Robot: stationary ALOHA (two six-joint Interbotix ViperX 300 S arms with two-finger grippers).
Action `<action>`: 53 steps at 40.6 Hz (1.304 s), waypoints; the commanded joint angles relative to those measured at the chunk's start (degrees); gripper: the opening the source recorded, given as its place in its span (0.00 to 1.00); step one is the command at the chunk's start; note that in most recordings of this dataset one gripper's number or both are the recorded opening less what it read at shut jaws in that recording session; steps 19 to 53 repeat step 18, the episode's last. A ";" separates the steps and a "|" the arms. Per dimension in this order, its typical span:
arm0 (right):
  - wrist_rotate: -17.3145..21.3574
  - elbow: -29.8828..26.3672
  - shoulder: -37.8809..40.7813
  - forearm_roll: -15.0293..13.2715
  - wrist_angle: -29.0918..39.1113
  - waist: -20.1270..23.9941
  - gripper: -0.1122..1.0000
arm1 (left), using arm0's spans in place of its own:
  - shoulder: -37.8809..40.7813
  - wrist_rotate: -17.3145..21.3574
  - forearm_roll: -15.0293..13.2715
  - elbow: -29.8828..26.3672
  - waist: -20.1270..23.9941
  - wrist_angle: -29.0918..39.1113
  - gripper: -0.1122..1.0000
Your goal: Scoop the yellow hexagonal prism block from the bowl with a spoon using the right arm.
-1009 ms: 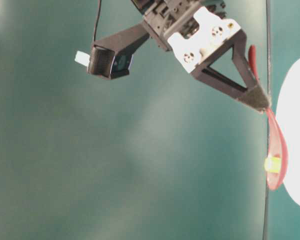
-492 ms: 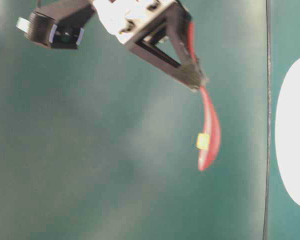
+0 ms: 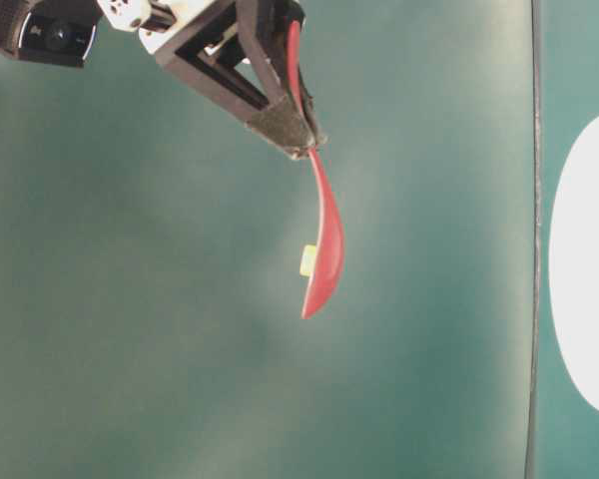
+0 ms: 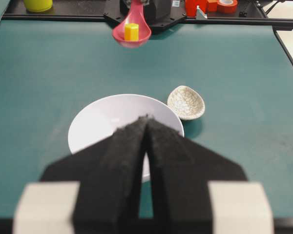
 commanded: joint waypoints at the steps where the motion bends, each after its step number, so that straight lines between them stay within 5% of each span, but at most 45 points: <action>1: 0.09 -1.67 -0.88 -0.09 -0.18 0.00 0.29 | 0.35 0.44 0.09 -1.05 0.09 -0.26 0.10; 53: -0.09 -1.85 -0.88 -0.97 -0.18 0.00 0.29 | 0.35 0.44 0.09 -1.05 0.00 0.53 0.10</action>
